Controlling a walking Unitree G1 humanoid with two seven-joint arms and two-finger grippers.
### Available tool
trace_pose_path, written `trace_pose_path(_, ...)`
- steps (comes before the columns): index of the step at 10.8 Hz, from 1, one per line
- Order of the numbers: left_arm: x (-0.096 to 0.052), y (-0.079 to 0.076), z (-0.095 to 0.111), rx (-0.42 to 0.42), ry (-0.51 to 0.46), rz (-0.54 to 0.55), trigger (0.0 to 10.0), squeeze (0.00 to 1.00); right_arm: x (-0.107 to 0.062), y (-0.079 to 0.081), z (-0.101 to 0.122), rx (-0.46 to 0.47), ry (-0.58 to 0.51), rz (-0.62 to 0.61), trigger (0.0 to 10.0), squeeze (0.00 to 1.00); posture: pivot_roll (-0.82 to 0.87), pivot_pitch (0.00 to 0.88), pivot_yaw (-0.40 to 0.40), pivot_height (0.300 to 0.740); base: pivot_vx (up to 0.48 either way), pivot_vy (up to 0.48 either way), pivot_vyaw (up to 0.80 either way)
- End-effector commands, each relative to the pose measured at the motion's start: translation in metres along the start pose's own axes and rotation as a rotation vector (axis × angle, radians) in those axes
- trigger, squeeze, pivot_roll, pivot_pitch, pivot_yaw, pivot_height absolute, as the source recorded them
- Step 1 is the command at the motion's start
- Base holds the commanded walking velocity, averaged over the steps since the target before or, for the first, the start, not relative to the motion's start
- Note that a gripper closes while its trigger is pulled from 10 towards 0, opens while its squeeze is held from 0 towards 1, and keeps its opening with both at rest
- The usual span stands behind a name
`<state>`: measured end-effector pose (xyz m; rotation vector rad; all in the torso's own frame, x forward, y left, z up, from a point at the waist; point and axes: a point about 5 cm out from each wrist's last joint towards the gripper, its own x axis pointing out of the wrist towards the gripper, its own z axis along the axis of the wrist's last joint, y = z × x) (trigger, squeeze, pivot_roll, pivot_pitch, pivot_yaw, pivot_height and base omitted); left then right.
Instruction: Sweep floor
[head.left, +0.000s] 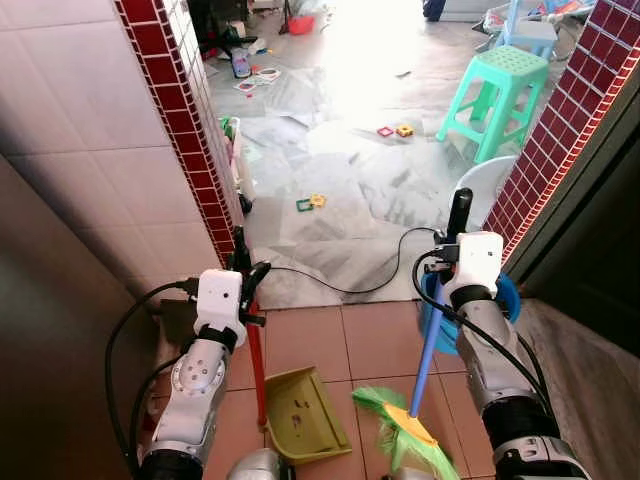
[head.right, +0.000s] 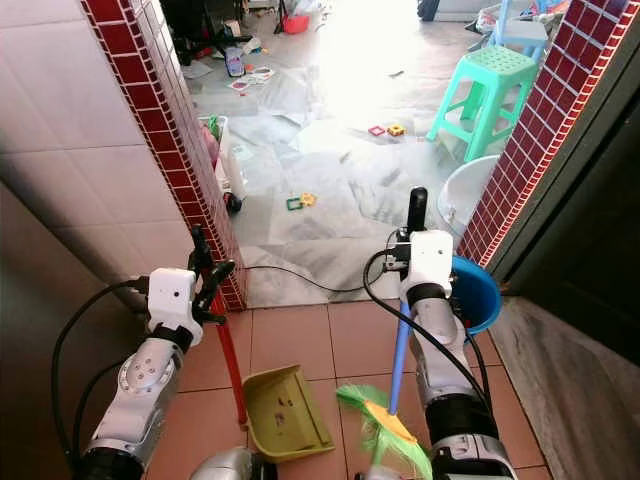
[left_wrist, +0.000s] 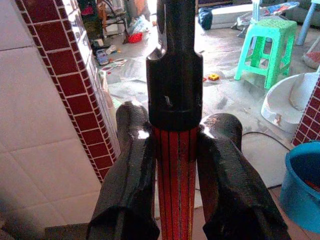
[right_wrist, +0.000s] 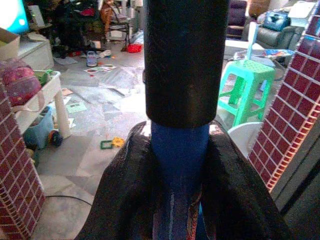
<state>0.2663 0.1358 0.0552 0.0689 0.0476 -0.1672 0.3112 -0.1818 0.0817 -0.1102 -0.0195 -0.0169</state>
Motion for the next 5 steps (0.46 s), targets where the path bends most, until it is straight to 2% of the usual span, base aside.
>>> trace_pose_path(1, 0.0006, 0.0019, -0.0015, 0.0, 0.014, 0.005, 10.0, 0.0, 0.0057, 0.0033, 0.0076, 0.017, -0.022, 0.008, 10.0, 0.0, -0.05, 0.0, 0.054, 0.74, 0.0, 0.0, 0.0)
trace_pose_path(5, 0.0013, 0.0027, -0.0014, 0.0, 0.012, 0.008, 10.0, 0.0, 0.0062, 0.0052, 0.0075, 0.022, -0.021, 0.012, 10.0, 0.0, -0.05, 0.0, 0.053, 0.74, 0.0, 0.0, 0.0)
